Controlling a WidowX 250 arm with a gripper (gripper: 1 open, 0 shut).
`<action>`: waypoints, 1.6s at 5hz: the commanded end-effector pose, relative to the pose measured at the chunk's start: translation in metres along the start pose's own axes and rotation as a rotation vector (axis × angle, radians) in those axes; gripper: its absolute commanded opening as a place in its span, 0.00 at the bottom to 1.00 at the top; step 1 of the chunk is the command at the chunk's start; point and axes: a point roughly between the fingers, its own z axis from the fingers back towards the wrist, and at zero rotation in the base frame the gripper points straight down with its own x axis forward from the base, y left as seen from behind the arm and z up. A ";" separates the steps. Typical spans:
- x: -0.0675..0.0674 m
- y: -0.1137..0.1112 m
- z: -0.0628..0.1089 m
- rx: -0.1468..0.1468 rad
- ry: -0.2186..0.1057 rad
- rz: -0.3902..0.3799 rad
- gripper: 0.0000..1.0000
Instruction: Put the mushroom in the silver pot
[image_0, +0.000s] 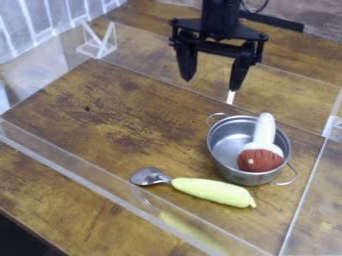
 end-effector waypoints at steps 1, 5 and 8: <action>0.001 -0.004 0.022 -0.020 -0.057 -0.041 1.00; -0.007 0.004 0.009 0.018 0.000 0.010 1.00; -0.016 0.012 0.011 0.031 0.025 -0.101 1.00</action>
